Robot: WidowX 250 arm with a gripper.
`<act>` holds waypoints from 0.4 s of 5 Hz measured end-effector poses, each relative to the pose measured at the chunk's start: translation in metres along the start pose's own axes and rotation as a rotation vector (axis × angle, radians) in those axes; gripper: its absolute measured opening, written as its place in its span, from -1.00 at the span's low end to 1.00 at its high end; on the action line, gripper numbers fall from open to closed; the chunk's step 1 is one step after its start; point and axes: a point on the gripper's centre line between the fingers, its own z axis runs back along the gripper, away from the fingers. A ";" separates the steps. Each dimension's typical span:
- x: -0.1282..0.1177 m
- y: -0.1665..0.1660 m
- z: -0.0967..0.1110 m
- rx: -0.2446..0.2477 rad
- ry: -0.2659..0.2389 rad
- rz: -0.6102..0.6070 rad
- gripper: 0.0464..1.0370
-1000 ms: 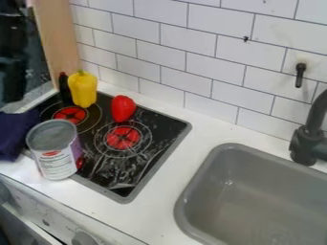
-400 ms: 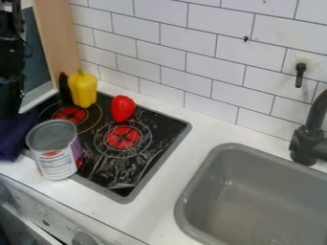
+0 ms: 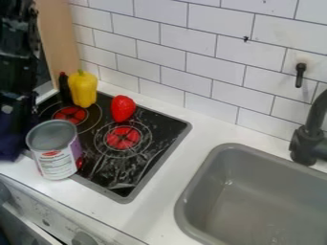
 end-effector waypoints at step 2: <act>0.008 -0.015 -0.007 0.006 -0.009 -0.051 0.94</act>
